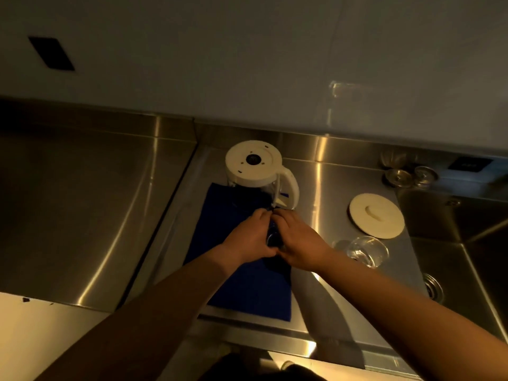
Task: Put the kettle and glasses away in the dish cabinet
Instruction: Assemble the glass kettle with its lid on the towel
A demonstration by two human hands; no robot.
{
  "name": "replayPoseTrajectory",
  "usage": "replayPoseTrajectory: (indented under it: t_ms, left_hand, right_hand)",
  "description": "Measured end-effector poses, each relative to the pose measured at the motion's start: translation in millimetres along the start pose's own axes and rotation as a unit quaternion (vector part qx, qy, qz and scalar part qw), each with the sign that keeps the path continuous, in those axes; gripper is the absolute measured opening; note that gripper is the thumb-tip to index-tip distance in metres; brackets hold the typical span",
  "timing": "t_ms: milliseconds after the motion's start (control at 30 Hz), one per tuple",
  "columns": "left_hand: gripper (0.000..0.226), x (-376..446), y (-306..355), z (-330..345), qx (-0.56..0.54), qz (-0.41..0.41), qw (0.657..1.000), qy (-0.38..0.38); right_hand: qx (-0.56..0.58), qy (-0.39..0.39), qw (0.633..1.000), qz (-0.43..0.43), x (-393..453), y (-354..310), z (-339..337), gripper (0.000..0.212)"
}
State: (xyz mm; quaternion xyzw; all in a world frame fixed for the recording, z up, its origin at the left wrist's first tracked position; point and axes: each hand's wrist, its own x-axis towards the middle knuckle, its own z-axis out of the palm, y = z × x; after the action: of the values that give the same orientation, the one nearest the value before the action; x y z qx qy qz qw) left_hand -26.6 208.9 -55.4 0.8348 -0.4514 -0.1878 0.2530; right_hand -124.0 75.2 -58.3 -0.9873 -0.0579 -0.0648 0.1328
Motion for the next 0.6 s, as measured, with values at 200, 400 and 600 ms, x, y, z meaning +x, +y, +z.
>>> replayPoseTrajectory:
  t_ms: [200, 400, 600]
  left_hand:
    - [0.073, -7, -28, -11, 0.048, 0.024, 0.998, -0.03]
    - [0.087, -9, -50, -22, 0.09, 0.073, 0.992, -0.053]
    - [0.099, -11, -64, -27, 0.155, 0.148, 0.973, -0.088]
  right_hand:
    - [-0.024, -0.02, 0.999, 0.043, 15, -17, 23, 0.073]
    - [-0.007, 0.014, 0.998, 0.066, 23, -32, 30, 0.071]
    - [0.076, 0.055, 0.989, 0.116, 17, -44, 40, 0.083]
